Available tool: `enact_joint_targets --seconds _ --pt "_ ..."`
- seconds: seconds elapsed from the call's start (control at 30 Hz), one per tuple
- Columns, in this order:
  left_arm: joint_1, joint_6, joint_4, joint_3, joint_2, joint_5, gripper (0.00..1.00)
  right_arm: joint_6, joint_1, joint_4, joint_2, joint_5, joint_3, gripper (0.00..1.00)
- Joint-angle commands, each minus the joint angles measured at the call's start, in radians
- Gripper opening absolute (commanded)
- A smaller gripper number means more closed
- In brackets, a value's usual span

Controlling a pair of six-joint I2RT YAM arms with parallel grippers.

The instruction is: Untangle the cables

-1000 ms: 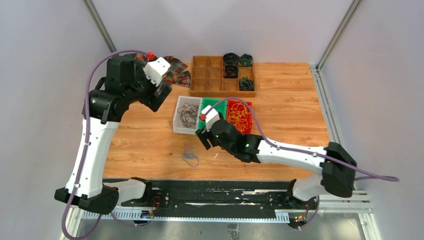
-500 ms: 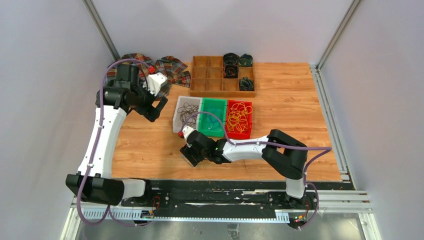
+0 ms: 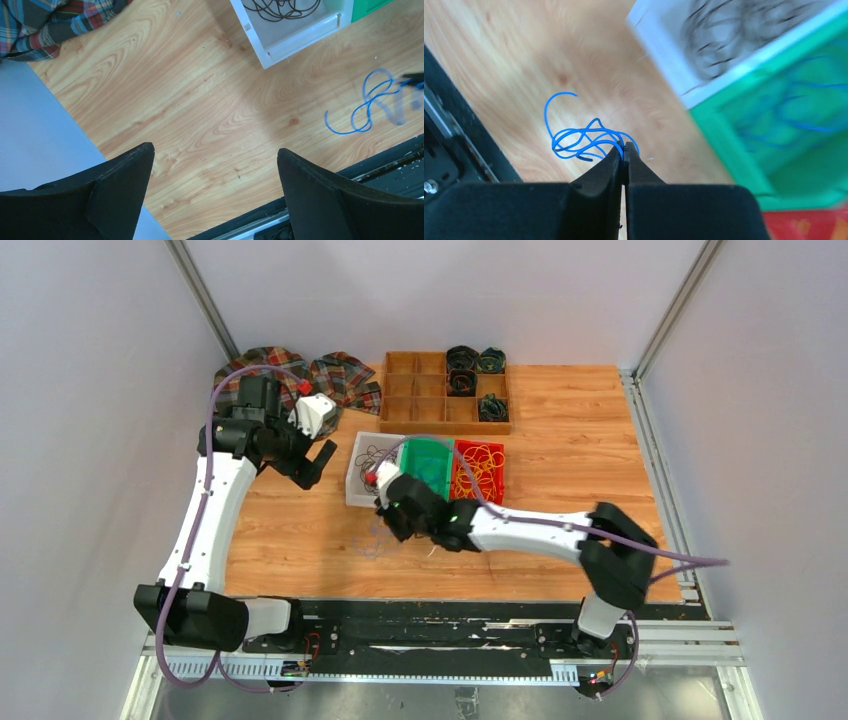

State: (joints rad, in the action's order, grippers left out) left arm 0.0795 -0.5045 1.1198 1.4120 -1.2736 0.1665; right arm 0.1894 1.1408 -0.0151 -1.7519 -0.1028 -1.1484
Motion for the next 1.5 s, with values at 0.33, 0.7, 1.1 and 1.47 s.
enact_joint_targets --seconds 0.33,0.7,1.1,1.47 --pt "-0.012 0.061 -0.092 0.002 0.013 0.012 0.98 -0.154 -0.288 0.078 0.207 -0.161 -0.112 0.01" --pt "-0.017 0.072 -0.116 -0.012 0.011 0.046 0.98 -0.184 -0.346 0.119 0.007 -0.175 -0.241 0.26" --pt "-0.081 0.184 -0.339 -0.093 0.033 0.108 0.98 -0.185 -0.35 0.115 0.197 -0.4 -0.145 0.68" --pt "-0.124 0.396 -1.246 -0.717 0.118 0.116 0.98 -0.193 -0.62 -0.2 0.62 -0.828 0.361 0.69"
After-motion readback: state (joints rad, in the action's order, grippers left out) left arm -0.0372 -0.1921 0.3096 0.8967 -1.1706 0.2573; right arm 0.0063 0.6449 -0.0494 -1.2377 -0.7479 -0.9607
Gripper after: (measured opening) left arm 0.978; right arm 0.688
